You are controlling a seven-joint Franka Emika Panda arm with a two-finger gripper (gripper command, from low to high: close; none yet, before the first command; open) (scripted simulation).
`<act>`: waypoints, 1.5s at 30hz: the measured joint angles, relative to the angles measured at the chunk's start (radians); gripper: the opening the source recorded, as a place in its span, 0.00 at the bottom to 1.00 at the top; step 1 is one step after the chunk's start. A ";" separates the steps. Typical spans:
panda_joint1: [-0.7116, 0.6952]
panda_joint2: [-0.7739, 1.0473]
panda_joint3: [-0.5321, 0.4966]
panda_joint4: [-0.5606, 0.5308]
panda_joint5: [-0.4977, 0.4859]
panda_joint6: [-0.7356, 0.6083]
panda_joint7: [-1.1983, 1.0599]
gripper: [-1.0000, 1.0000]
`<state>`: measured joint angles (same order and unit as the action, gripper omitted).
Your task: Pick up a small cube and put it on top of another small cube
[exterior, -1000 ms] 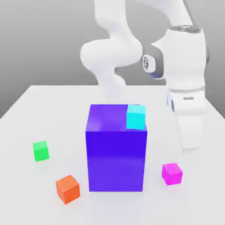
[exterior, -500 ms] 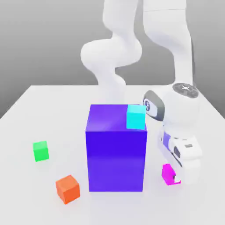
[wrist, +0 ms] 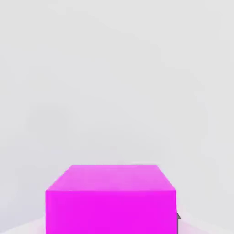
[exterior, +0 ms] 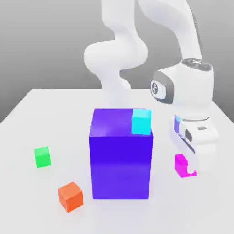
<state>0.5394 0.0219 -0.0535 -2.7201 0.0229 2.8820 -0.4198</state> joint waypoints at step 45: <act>-0.791 -0.298 -0.704 -0.184 -0.421 -0.215 -0.166 0.00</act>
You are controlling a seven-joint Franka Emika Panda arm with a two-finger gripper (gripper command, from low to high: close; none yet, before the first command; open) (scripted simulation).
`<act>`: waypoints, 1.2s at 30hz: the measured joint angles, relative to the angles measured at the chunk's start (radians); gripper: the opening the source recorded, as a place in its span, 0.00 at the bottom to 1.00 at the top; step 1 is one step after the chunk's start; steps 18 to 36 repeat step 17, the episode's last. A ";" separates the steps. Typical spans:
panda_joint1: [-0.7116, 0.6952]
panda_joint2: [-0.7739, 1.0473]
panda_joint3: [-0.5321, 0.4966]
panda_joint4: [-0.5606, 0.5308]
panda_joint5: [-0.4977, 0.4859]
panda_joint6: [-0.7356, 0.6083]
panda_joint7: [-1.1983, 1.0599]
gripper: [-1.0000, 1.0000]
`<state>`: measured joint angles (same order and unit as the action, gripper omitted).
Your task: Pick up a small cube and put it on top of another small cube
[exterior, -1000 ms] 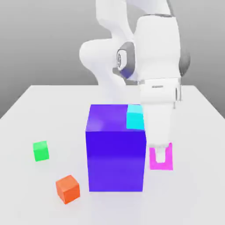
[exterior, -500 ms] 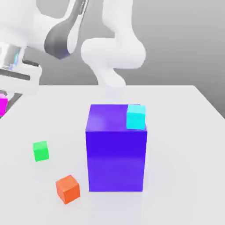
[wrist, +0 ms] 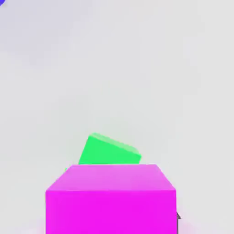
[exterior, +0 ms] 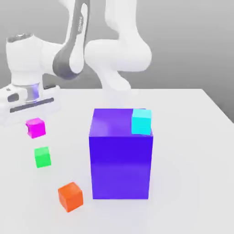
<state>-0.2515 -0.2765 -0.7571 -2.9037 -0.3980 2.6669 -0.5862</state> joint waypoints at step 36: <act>0.155 0.322 0.001 -0.003 0.581 0.269 -0.404 1.00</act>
